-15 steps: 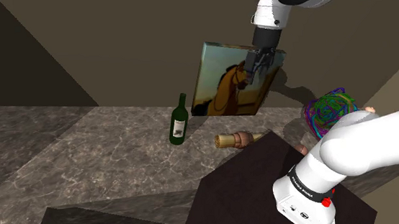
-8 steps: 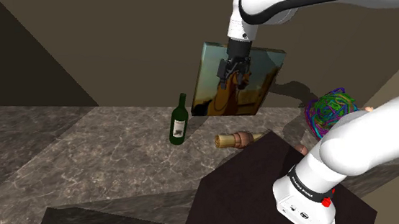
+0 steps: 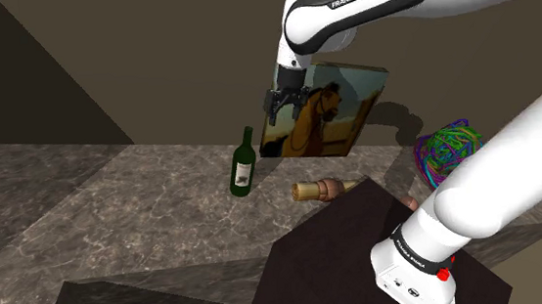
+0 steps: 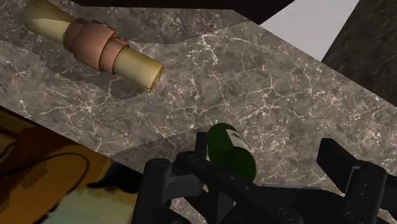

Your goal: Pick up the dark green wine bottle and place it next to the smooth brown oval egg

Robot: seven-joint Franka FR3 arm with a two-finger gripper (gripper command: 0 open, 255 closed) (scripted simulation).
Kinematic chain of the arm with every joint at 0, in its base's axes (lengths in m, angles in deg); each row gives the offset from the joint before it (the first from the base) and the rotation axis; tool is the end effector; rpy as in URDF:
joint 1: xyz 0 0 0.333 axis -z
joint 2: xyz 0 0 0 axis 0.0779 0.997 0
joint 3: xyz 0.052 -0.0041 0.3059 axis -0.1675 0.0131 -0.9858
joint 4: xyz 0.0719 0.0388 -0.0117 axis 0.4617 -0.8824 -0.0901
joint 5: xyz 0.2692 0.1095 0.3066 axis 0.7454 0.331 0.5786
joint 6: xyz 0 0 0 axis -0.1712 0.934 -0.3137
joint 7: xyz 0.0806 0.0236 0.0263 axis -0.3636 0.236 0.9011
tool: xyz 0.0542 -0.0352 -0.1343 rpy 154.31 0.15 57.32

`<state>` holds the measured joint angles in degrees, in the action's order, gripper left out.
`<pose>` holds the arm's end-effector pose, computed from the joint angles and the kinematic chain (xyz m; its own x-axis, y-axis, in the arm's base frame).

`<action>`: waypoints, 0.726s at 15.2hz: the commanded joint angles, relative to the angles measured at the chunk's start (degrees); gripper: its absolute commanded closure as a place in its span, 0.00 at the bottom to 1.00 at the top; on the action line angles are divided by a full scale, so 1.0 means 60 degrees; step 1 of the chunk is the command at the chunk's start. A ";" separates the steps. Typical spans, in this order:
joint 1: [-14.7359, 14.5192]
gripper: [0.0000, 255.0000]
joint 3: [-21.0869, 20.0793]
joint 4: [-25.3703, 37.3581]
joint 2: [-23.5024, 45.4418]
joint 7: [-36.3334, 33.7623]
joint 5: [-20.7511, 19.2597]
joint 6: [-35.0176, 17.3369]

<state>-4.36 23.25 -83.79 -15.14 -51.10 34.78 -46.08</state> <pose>0.5001 0.0890 0.3224 0.9894 -0.0153 -0.1441 -0.0228 -0.9985 -0.0507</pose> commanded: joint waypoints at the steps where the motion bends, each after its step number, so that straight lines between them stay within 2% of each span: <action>1: 0.0009 0.00 -0.0038 0.0505 0.0804 -0.0251 -0.0118 -0.0380; 11: -0.0232 0.00 0.0076 0.3343 0.4334 -0.1417 -0.0741 -0.1399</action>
<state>-5.69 23.46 -66.03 8.72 -59.22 30.70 -54.45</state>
